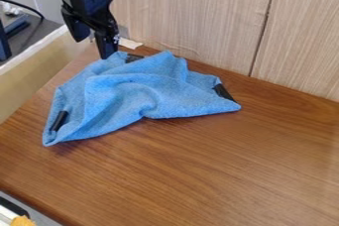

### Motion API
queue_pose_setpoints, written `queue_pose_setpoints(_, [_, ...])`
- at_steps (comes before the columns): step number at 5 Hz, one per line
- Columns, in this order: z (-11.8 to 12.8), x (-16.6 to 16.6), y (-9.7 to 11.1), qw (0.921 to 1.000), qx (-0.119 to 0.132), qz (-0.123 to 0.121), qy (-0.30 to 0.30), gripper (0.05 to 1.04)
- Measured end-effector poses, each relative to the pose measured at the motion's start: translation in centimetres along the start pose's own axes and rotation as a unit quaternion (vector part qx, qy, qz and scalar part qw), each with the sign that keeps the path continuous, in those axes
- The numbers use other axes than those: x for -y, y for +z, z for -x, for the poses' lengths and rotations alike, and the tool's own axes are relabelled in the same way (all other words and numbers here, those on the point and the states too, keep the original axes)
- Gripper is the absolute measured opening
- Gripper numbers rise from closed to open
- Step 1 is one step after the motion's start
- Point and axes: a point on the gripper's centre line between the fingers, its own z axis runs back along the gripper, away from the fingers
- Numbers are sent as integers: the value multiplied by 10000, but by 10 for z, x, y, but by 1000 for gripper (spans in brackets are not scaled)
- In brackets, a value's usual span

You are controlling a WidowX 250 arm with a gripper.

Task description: Unfold the cloth from top to bottom

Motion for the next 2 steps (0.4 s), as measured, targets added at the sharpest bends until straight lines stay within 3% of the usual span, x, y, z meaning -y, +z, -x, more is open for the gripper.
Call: queue_pose_setpoints(2, [11, -4, -24, 9983, -432, 251, 307, 1001])
